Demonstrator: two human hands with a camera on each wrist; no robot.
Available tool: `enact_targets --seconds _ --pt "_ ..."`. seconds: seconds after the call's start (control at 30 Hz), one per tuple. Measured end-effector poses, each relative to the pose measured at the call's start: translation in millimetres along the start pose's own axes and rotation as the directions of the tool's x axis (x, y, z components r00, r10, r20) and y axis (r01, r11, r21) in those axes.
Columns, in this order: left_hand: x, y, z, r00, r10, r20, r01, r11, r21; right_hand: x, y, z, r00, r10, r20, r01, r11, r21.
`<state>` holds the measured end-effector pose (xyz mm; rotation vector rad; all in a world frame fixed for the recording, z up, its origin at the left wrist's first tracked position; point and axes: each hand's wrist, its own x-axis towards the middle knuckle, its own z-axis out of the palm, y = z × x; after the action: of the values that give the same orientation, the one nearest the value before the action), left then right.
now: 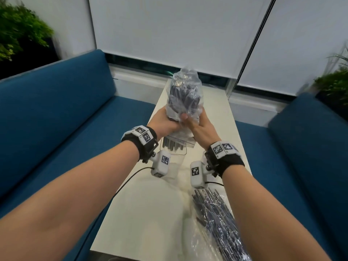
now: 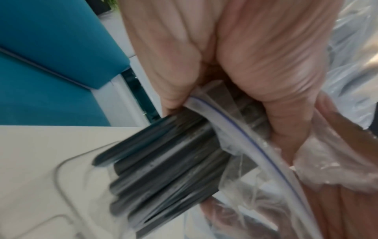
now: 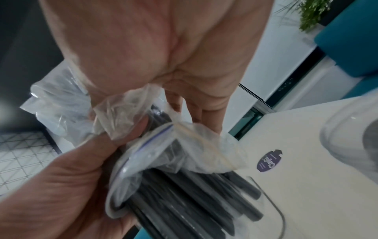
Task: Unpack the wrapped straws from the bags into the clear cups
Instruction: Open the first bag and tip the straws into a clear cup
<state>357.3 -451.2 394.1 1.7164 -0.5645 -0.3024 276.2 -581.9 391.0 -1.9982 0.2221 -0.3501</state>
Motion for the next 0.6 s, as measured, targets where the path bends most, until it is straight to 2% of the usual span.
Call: enact_targets --seconds 0.13,0.23,0.33,0.43,0.5,0.6 --pt "3 -26 0 0.999 -0.013 0.034 0.014 1.0 -0.022 9 15 8 0.999 0.025 0.021 -0.024 0.998 -0.051" --pt "5 -40 -5 0.99 -0.04 0.137 0.036 0.999 0.027 15 16 6 1.0 0.029 -0.011 -0.031 0.991 -0.129" --pt "12 -39 -13 0.982 -0.101 0.157 0.073 0.982 0.177 18 16 4 0.996 0.026 -0.089 -0.039 0.987 -0.154" --pt "14 -37 -23 0.993 -0.08 0.089 0.041 0.924 0.381 18 15 3 0.996 0.088 0.009 -0.084 0.972 -0.221" --pt "11 -41 -29 0.992 -0.091 0.091 0.053 0.934 0.353 17 15 1 0.995 0.091 0.037 -0.078 0.959 -0.274" --pt "8 -47 -36 0.986 -0.113 0.125 0.075 0.959 0.275 14 14 -5 0.998 0.045 -0.038 -0.053 0.963 -0.264"
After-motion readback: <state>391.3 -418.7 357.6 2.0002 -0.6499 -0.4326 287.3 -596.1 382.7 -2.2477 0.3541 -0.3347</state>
